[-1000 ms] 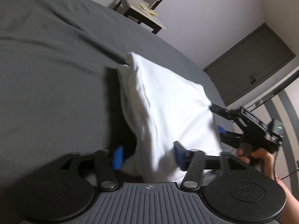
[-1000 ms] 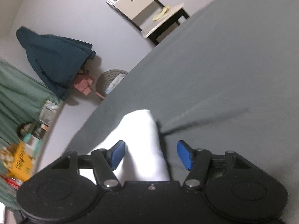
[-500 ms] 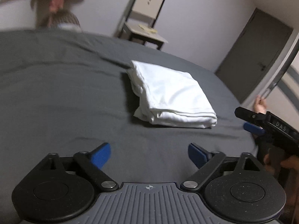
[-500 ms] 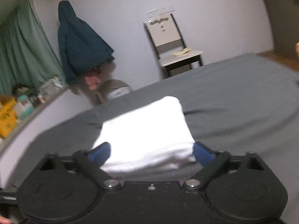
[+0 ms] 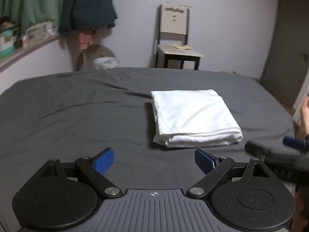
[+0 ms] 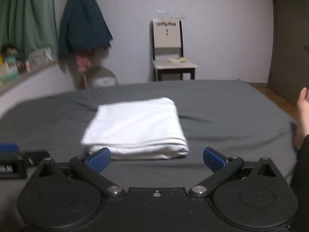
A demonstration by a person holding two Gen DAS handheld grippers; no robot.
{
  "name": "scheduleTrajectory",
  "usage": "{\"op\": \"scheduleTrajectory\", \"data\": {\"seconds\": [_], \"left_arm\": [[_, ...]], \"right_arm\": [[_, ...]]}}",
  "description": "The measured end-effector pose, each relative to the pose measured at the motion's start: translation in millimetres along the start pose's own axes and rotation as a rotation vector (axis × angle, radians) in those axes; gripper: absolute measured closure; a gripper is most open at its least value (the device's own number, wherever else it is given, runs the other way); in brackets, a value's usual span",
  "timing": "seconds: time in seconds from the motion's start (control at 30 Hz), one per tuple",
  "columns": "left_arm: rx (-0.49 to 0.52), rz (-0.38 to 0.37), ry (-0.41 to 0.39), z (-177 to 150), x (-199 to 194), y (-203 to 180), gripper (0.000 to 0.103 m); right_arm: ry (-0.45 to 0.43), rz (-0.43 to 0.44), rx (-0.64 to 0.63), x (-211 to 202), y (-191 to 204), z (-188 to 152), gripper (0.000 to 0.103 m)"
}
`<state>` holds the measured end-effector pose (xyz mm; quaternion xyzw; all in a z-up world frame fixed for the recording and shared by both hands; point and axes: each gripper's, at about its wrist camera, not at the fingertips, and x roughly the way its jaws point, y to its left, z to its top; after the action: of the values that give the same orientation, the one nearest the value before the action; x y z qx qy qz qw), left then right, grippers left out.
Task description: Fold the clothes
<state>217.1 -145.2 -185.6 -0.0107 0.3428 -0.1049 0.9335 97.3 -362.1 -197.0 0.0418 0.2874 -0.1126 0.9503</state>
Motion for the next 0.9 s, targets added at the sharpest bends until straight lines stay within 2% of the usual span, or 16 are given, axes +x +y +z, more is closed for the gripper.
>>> {"op": "scheduleTrajectory", "data": {"seconds": [0.13, 0.27, 0.4, 0.63, 0.77, 0.9], "left_arm": [[-0.07, 0.018, 0.039, 13.3, 1.6, -6.8, 0.011], [-0.035, 0.022, 0.107, 28.7, 5.9, -16.9, 0.011], [0.034, 0.086, 0.128, 36.6, 4.3, -30.4, 0.011], [0.164, 0.156, 0.167, 36.5, 0.8, -52.6, 0.011], [0.143, 0.127, 0.21, 38.1, 5.4, -52.5, 0.011], [0.151, 0.125, 0.221, 34.6, 10.8, -54.7, 0.011]], "right_arm": [[0.074, 0.03, -0.028, 0.2, -8.9, 4.2, 0.0], [0.162, 0.082, -0.03, 1.2, -16.7, 12.8, 0.0], [0.164, 0.005, -0.019, -1.9, -17.5, 16.8, 0.0], [0.227, -0.04, 0.03, 5.7, -28.1, 21.1, 0.0], [0.229, -0.058, 0.036, 6.8, -32.8, 23.8, 0.0], [0.237, -0.048, 0.044, 8.4, -37.1, 24.9, 0.0]]}}
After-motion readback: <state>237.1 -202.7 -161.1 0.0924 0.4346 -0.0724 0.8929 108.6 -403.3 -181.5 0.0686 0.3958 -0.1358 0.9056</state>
